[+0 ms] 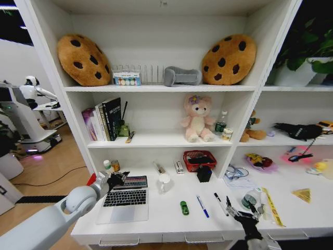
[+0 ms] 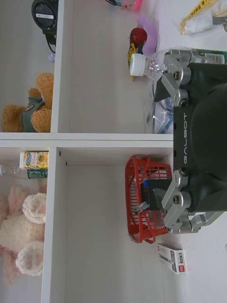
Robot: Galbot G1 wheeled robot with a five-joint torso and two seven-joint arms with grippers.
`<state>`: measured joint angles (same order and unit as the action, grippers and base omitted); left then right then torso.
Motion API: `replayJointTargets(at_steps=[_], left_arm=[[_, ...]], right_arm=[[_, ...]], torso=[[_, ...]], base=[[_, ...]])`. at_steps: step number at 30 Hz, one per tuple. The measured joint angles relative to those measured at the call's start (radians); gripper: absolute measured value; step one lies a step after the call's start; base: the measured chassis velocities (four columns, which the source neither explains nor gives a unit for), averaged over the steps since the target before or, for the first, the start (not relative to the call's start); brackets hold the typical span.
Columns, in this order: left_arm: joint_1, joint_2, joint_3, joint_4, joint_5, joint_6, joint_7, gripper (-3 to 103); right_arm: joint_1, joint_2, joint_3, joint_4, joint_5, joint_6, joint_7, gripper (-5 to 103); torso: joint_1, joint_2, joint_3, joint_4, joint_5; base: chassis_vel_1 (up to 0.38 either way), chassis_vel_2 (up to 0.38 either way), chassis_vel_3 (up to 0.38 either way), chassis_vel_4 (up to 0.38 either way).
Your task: Organize the objects on the table.
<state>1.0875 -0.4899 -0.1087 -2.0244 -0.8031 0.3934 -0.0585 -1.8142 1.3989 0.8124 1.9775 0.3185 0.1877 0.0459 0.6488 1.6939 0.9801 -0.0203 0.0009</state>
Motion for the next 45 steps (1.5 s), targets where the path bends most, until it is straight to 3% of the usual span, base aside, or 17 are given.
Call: replayJointTargets(at_steps=[13,17,20,24,28,33,34,35,37,44,45], left_arm=[[0.208,0.024,-0.079,-0.140,0.042,0.028,0.001,0],[0.349,0.003,-0.140,-0.164,0.096,0.032,0.014,0],[0.522,-0.029,-0.235,-0.170,0.197,0.019,0.056,0],[0.628,-0.073,-0.281,-0.158,0.252,0.000,0.073,0],[0.662,-0.117,-0.301,-0.152,0.267,-0.014,0.068,0],[0.625,-0.234,-0.371,-0.151,0.232,-0.039,-0.016,0],[0.601,-0.269,-0.390,-0.146,0.210,-0.059,-0.086,0],[0.601,-0.269,-0.390,-0.146,0.210,-0.059,-0.086,0],[0.581,-0.317,-0.421,-0.138,0.178,-0.088,-0.171,-1],[0.573,-0.409,-0.509,-0.134,0.173,-0.138,-0.246,3],[0.571,-0.432,-0.527,-0.138,0.175,-0.150,-0.262,8]], right_arm=[[0.006,0.003,-0.005,-0.006,0.010,0.005,-0.001,100],[0.004,0.001,0.001,-0.006,0.022,0.005,-0.001,100],[0.002,-0.001,0.004,-0.009,0.028,0.005,-0.001,100],[0.004,-0.004,0.002,-0.011,0.029,0.005,-0.001,100],[0.010,-0.008,-0.002,-0.011,0.030,0.004,0.003,100],[0.012,-0.020,-0.014,0.007,0.022,-0.024,0.008,100],[0.008,-0.025,-0.023,0.011,0.012,-0.032,0.010,100],[0.008,-0.025,-0.023,0.011,0.012,-0.032,0.010,100],[-0.006,-0.033,-0.042,0.012,-0.022,-0.038,0.011,100],[-0.040,-0.055,-0.072,0.017,-0.100,-0.054,0.011,100],[-0.044,-0.066,-0.076,0.018,-0.123,-0.054,0.016,100]], torso=[[0.000,0.000,0.000,-0.0001,0.0001],[0.000,0.000,0.000,0.0000,-0.0001],[0.000,0.000,0.000,0.0000,0.0000],[0.000,0.000,0.000,0.0002,-0.0001],[0.000,0.000,0.000,0.0001,0.0001],[0.000,0.000,0.000,0.0000,0.0000],[0.000,0.000,0.000,0.0000,-0.0001],[0.000,0.000,0.000,0.0000,-0.0001],[0.000,0.000,0.000,-0.0002,0.0000],[0.000,0.000,0.000,-0.0001,0.0000],[0.000,0.000,0.000,0.0000,0.0000]], base=[[0.000,0.000,0.000,0.000],[0.000,0.000,0.000,0.000],[0.000,0.000,0.000,0.000],[0.000,0.000,0.000,0.000],[0.000,0.000,0.000,0.000],[0.000,0.000,0.000,0.000],[0.000,0.000,0.000,0.000],[0.000,0.000,0.000,0.000],[0.000,0.000,0.000,0.000],[0.000,0.000,0.000,0.000],[0.000,0.000,0.000,0.000]])
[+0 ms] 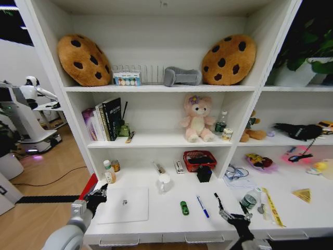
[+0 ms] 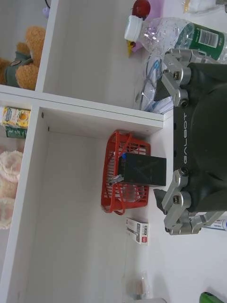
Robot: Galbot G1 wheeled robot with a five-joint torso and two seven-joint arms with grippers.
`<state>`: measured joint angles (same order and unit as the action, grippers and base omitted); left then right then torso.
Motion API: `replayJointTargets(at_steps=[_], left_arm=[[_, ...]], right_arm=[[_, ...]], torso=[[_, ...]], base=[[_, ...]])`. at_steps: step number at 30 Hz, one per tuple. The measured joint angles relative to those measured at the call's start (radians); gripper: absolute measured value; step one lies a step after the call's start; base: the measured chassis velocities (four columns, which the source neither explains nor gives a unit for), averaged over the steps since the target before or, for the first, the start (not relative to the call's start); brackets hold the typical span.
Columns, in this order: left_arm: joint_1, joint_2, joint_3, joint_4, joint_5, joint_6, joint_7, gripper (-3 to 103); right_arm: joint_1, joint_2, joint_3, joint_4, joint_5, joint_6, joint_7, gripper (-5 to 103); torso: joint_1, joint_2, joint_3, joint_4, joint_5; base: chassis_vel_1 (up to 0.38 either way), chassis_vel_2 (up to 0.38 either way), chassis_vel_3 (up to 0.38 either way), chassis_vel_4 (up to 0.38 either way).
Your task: Organize the objects on the table.
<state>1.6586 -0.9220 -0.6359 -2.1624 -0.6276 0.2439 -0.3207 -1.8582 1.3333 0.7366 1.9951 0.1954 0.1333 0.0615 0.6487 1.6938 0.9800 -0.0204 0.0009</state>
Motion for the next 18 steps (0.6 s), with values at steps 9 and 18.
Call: replayJointTargets(at_steps=[9,18], left_arm=[[0.061,-0.127,-0.077,-0.088,0.089,-0.028,0.001,41],[0.190,-0.183,-0.098,-0.127,0.173,-0.046,0.012,78]], right_arm=[[0.014,-0.078,-0.071,0.003,0.021,-0.009,-0.038,100],[0.065,-0.128,-0.237,0.011,0.094,-0.070,-0.068,100]], torso=[[0.000,0.000,0.000,0.0001,0.0001],[0.000,0.000,0.000,0.0001,0.0000]], base=[[0.000,0.000,0.000,0.000],[0.000,0.000,0.000,0.000]])
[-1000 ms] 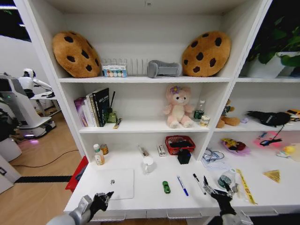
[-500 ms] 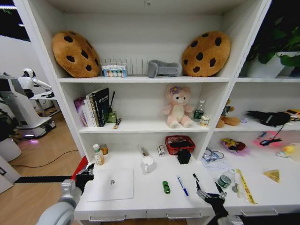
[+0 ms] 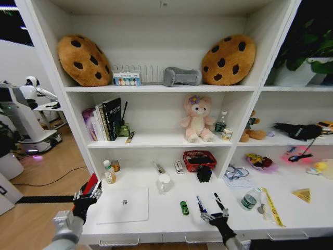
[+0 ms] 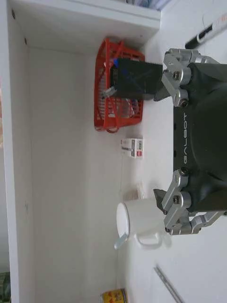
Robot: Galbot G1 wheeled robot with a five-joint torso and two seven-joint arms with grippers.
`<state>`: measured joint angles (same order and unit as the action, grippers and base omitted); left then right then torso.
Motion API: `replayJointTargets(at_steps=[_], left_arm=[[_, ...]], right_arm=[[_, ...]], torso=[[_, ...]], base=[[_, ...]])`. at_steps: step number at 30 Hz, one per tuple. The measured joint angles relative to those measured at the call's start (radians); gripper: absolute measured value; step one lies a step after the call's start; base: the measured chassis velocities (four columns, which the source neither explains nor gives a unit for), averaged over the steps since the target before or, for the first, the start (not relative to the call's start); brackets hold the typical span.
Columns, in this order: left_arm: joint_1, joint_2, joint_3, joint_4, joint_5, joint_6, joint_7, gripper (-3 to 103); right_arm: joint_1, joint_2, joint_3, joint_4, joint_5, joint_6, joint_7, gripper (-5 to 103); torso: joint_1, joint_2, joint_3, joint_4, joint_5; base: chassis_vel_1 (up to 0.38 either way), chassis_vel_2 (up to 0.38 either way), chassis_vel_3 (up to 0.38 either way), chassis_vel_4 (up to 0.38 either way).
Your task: Organize the objects on the table.
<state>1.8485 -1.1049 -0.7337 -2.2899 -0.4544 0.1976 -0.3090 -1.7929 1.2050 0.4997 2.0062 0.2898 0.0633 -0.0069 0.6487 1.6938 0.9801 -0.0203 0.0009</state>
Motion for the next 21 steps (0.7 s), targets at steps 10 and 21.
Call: replayJointTargets(at_steps=[10,21], left_arm=[[0.035,-0.021,-0.053,-0.026,0.007,-0.013,0.000,100],[0.045,-0.046,-0.092,-0.038,0.010,-0.055,-0.007,100]], right_arm=[[0.040,-0.017,-0.092,-0.042,-0.031,-0.012,0.017,100],[0.082,0.016,-0.127,-0.123,-0.074,-0.008,0.040,99]], torso=[[0.000,0.000,0.000,0.0000,0.0000],[0.000,0.000,0.000,-0.0001,0.0000]], base=[[0.000,0.000,0.000,0.000],[0.000,0.000,0.000,0.000]])
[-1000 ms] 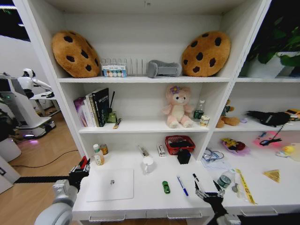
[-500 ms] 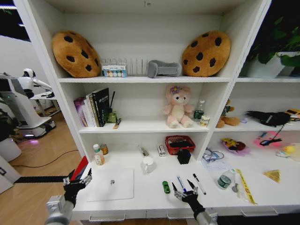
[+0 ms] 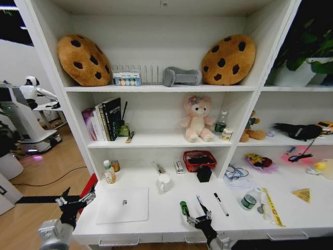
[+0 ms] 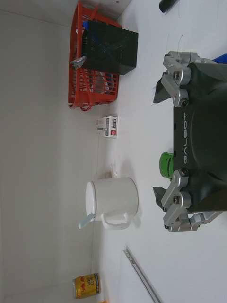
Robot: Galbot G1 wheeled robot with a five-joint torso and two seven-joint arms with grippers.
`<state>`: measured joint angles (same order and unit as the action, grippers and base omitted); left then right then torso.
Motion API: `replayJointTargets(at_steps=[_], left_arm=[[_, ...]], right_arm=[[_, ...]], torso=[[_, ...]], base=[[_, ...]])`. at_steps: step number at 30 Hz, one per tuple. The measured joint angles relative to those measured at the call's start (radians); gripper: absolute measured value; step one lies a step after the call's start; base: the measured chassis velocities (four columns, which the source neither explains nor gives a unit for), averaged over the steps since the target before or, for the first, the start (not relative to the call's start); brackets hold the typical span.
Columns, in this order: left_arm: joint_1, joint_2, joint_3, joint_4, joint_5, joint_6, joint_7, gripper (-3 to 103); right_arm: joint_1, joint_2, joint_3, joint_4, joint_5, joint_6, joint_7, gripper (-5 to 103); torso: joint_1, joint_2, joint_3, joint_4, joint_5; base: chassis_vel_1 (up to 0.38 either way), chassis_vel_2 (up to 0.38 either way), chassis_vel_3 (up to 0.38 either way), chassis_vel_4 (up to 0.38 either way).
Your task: Organize the objects on the table.
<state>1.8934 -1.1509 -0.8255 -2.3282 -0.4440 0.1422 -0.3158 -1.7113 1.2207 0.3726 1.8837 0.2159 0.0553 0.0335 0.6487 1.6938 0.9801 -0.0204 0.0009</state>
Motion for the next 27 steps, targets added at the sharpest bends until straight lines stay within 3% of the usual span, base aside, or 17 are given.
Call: replayJointTargets(at_steps=[20,22,24,26,27], left_arm=[[0.046,-0.026,-0.013,-0.036,0.008,0.002,0.011,100],[0.049,-0.028,-0.012,-0.039,0.010,0.002,0.012,100],[0.051,-0.029,-0.011,-0.040,0.011,0.003,0.012,100],[0.051,-0.029,-0.010,-0.041,0.012,0.002,0.012,100],[0.052,-0.030,-0.009,-0.041,0.013,0.003,0.013,100]], right_arm=[[0.126,-0.007,-0.117,-0.110,0.043,-0.040,0.035,95],[0.126,-0.002,-0.121,-0.118,0.039,-0.041,0.044,93],[0.125,0.001,-0.123,-0.124,0.035,-0.045,0.051,84],[0.124,0.002,-0.123,-0.125,0.034,-0.046,0.053,84],[0.124,0.004,-0.123,-0.126,0.033,-0.048,0.055,73]], torso=[[0.000,0.000,0.000,0.0001,0.0000],[0.000,0.000,0.000,0.0001,0.0000],[0.000,0.000,0.000,0.0000,0.0000],[0.000,0.000,0.000,0.0001,0.0000],[0.000,0.000,0.000,0.0000,0.0000]], base=[[0.000,0.000,0.000,0.000],[0.000,0.000,0.000,0.000],[0.000,0.000,0.000,0.000],[0.000,0.000,0.000,0.000],[0.000,0.000,0.000,0.000]])
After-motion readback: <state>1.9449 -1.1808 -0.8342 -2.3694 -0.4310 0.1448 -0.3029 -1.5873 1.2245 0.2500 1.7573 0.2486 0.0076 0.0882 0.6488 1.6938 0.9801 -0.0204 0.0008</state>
